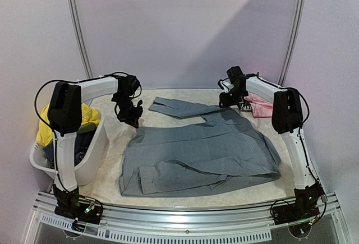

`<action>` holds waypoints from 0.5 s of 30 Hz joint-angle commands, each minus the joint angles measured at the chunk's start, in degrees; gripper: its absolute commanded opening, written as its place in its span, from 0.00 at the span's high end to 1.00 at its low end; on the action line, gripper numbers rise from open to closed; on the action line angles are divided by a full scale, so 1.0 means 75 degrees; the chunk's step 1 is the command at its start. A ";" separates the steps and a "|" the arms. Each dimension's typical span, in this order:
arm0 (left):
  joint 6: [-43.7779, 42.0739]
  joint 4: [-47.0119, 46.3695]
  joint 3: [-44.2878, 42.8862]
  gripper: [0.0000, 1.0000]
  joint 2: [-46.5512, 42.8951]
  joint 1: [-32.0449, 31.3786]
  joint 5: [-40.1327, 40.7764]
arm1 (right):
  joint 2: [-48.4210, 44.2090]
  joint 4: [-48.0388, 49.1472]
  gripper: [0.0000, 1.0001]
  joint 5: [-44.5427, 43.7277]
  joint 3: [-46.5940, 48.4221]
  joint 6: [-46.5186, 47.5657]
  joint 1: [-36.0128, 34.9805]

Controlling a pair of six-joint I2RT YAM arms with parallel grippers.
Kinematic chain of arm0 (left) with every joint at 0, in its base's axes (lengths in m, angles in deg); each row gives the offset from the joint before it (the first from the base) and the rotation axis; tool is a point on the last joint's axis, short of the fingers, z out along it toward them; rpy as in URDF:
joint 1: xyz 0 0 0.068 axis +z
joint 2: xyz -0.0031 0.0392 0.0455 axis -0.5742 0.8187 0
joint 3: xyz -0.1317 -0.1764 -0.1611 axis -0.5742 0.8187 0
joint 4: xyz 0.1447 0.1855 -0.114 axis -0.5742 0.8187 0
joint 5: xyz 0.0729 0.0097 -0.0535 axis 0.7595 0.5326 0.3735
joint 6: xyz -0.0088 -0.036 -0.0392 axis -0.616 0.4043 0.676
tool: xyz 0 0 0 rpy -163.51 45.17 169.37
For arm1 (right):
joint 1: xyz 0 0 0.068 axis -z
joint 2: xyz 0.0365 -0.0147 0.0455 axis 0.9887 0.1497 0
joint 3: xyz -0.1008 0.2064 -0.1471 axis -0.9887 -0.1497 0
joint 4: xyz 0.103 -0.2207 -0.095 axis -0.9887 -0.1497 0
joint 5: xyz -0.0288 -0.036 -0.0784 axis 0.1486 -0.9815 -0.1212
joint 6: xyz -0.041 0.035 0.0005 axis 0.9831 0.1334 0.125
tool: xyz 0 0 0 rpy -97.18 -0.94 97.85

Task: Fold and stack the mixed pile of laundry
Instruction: Pick up the 1/3-folded shirt from the center of the board.

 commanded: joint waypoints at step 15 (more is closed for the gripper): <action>0.0143 0.0076 -0.0006 1.00 -0.0374 -0.0031 0.0001 | -0.0201 0.0223 1.00 0.0976 -0.0021 -0.0459 0.0276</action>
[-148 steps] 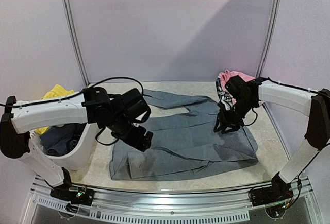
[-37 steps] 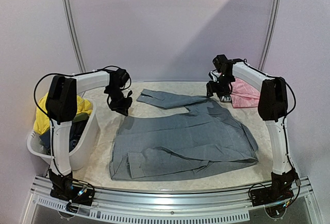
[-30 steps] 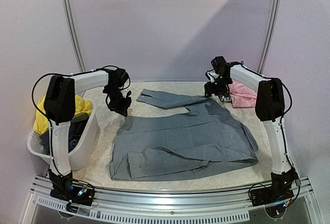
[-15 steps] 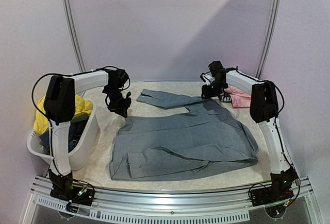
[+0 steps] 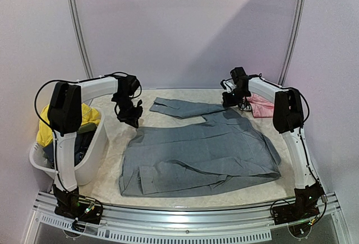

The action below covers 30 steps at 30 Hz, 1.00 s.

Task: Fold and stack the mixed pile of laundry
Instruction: Pick up the 1/3-folded shirt from the center of the board.

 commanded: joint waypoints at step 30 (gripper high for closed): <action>-0.0325 -0.0715 0.1499 1.00 -0.2284 -0.0025 -0.0191 | -0.3585 -0.0082 1.00 0.0681 -0.2485 -0.0267 0.0034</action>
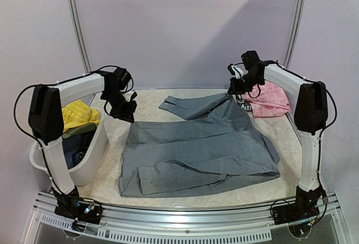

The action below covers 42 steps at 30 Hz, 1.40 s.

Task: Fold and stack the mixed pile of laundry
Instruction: Pick up the 1/3-folded shirt from the center of the board, then fold the 1/3-folded shirt at the center of the board.

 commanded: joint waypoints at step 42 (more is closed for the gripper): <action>0.0127 -0.0287 0.2432 1.00 -0.2084 -0.0887 -0.0137 | -0.3701 -0.0801 1.00 -0.0022 -0.4063 -0.0119 0.0032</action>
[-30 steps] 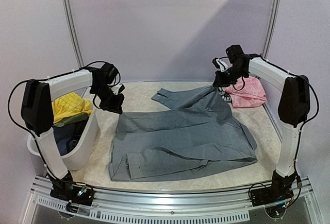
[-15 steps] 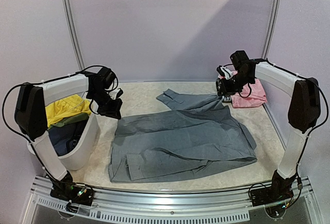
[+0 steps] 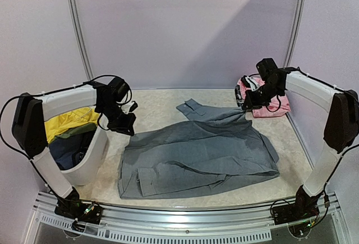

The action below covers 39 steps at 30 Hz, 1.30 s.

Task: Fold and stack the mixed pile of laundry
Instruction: Fold the 1/3-folded shirt at the center of the board.

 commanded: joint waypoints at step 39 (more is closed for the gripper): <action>0.1343 0.0068 0.2014 0.74 -0.0222 -0.1697 0.1273 | -0.0692 0.0820 0.96 0.0067 -0.3903 -0.1161 0.0027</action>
